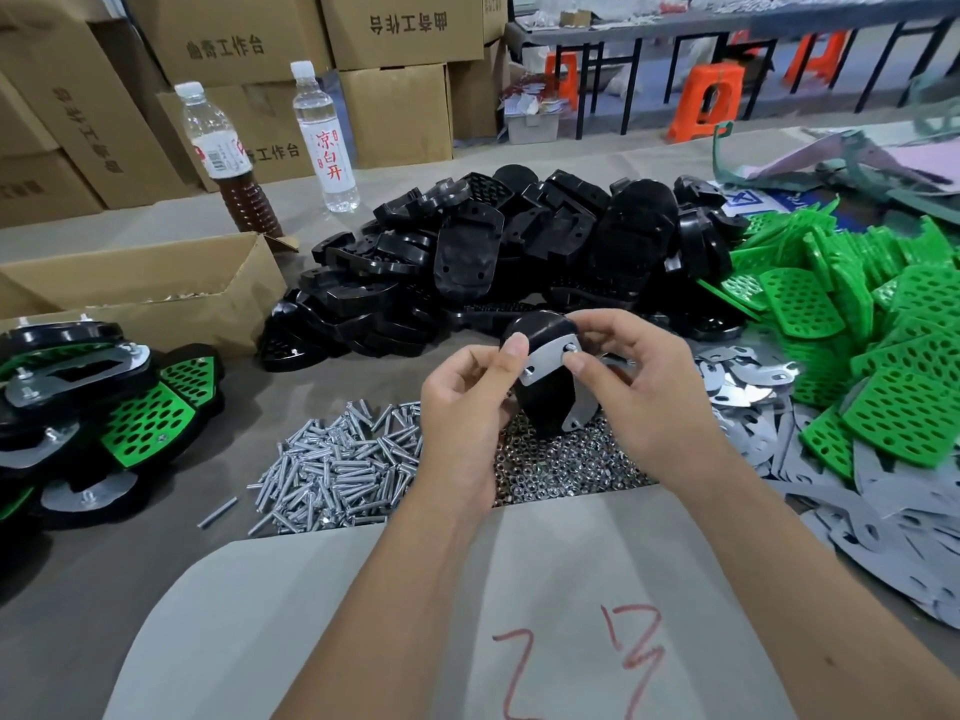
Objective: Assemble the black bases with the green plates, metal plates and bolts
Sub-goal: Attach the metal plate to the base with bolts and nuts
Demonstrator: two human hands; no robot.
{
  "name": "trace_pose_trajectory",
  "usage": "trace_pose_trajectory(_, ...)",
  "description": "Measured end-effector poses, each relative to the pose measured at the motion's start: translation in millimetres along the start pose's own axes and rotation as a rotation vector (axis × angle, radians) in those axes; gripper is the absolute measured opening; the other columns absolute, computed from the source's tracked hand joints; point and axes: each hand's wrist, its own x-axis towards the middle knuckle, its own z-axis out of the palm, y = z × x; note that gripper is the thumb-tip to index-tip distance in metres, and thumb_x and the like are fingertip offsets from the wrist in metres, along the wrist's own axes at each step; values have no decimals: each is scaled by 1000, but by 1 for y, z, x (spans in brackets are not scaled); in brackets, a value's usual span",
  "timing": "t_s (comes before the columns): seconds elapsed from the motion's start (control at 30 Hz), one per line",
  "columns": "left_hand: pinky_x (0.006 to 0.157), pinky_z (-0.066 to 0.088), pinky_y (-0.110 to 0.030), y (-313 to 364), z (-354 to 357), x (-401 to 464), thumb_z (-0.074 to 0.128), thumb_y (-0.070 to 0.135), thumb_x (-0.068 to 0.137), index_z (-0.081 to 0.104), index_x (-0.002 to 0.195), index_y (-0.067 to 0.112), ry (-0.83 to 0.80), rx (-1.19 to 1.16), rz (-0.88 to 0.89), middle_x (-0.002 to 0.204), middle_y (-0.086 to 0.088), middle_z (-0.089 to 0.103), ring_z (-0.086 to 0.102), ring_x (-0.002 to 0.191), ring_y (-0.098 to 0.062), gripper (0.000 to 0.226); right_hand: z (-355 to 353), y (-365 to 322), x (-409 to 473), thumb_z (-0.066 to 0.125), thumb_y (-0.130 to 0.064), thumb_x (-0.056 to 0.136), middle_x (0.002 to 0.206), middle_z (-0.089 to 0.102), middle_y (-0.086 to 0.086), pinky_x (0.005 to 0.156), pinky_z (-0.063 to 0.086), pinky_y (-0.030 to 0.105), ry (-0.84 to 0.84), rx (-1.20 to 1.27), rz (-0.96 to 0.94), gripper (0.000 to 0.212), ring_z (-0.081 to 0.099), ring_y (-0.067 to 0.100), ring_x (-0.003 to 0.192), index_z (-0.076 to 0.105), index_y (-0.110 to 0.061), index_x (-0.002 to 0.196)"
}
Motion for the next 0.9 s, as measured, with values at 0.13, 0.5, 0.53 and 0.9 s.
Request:
trace_pose_trajectory(0.13,76,64,-41,0,-8,5,79,21,89,74,91,8,-42,89,49,88,-10,76,74,82,-20,15,-4,2,2,71,-7,96,104,74,-20,92,55,24,-24,1,-6,36,68,8,103,71,-39,114)
trace_pose_trajectory(0.5,68,64,-36,2,-21,9,76,12,93,70,93,-1,-124,258,118,91,-35,65,75,80,-22,14,-12,8,3,77,-12,94,102,78,-9,94,59,40,-61,54,40,24,73,14,99,77,-22,116)
trace_pose_trajectory(0.53,66,64,-36,1,-20,10,75,10,94,68,94,-6,-103,255,124,90,-32,68,76,79,-22,17,-12,9,4,77,-13,94,102,78,-8,94,59,37,-63,55,55,23,73,12,99,77,-22,116)
trace_pose_trajectory(0.9,61,62,-29,5,-21,15,72,12,96,67,86,0,78,-34,42,75,-10,71,70,67,-17,16,-14,6,4,71,-17,99,100,81,5,68,61,26,-106,309,287,14,79,26,85,80,-28,102)
